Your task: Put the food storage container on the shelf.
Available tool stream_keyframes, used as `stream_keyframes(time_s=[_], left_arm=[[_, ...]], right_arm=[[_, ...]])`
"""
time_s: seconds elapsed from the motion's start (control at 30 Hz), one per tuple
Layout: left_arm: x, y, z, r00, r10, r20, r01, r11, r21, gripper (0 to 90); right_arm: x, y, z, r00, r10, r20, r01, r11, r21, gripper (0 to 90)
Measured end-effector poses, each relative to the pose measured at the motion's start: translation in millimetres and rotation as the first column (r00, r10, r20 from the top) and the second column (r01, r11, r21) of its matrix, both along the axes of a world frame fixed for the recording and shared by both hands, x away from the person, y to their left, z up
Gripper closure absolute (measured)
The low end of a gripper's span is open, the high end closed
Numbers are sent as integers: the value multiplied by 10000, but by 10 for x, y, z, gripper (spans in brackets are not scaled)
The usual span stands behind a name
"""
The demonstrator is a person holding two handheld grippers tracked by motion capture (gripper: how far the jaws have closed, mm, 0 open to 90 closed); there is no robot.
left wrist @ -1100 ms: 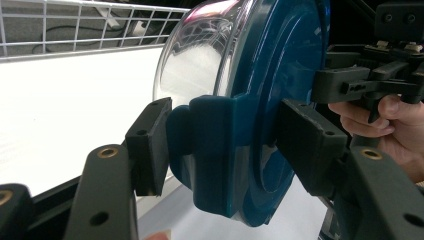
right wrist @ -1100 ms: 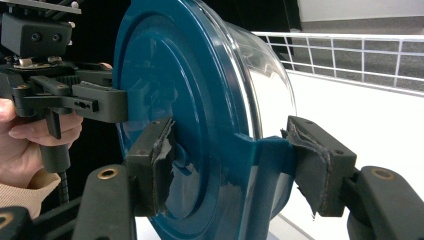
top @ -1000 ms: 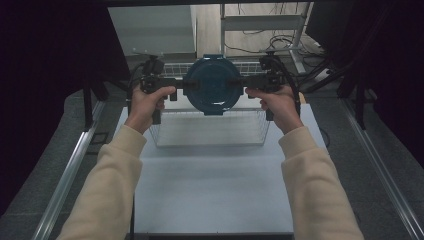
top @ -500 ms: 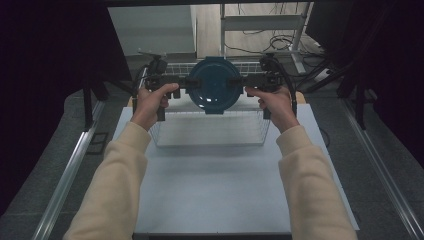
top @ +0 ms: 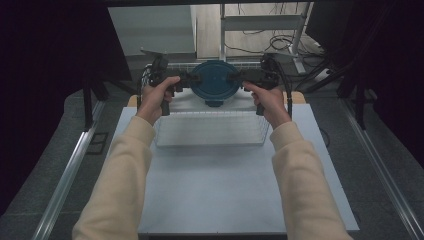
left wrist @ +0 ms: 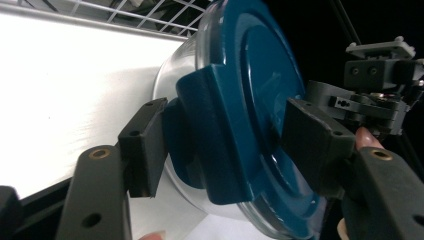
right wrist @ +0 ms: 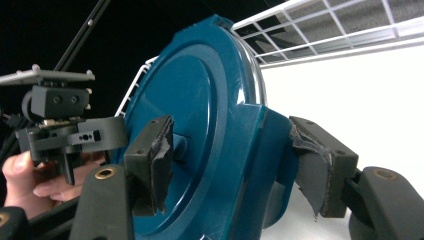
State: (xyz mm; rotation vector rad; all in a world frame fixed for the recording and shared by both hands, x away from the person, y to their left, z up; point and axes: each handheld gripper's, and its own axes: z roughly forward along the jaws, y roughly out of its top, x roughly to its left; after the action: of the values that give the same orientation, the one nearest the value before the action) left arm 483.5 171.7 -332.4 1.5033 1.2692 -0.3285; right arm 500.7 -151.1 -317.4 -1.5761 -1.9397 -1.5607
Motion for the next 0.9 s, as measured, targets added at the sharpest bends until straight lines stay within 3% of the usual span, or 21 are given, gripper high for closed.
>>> stream_keyframes(time_s=[0.2,0.27,0.33,0.37,0.4,0.43,0.47,0.57,0.7,0.8,0.87,0.9], left_arm=[[14,-11,-75,10000,22,67,-20,9997,-260,338],[2,-23,-76,9998,96,158,-93,9998,-200,332],[-34,-51,-54,9978,407,514,-416,9990,174,305],[-34,-51,-54,9978,407,514,-416,9990,174,266],[-86,-64,-13,9933,738,893,-804,9941,726,244],[-86,-64,-13,9933,738,893,-804,9941,726,238],[-135,-52,19,9900,805,1157,-940,9888,1158,225],[-273,10,89,9809,982,1681,-1247,9799,1555,214],[-443,73,137,9737,900,2093,-1250,9791,1606,208],[-727,133,157,9614,673,2667,-1238,9717,2011,206],[-877,156,126,9594,412,2792,-1019,9731,2065,206],[-877,156,126,9594,412,2792,-1019,9731,2065,205]], right_arm=[[29,-6,-51,9992,-319,-250,323,9993,170,366],[16,-5,-55,9990,-385,-209,389,9991,196,364],[-2,6,-46,9988,-479,-130,481,9988,96,344],[-17,16,-37,9985,-544,16,545,9985,-27,304],[-43,30,-18,9972,-682,296,691,9972,-292,266],[-43,30,-18,9972,-682,296,691,9972,-292,266],[-91,28,28,9952,-767,599,801,9952,-563,240],[-172,-8,95,9912,-755,1084,829,9944,-657,217],[-327,-40,160,9829,-562,1751,736,9928,-946,205],[-540,-118,180,9698,-165,2435,520,9887,-1404,197],[-659,-182,174,9608,131,2770,331,9863,-1615,197],[-659,-182,174,9608,131,2770,331,9863,-1615,197]])
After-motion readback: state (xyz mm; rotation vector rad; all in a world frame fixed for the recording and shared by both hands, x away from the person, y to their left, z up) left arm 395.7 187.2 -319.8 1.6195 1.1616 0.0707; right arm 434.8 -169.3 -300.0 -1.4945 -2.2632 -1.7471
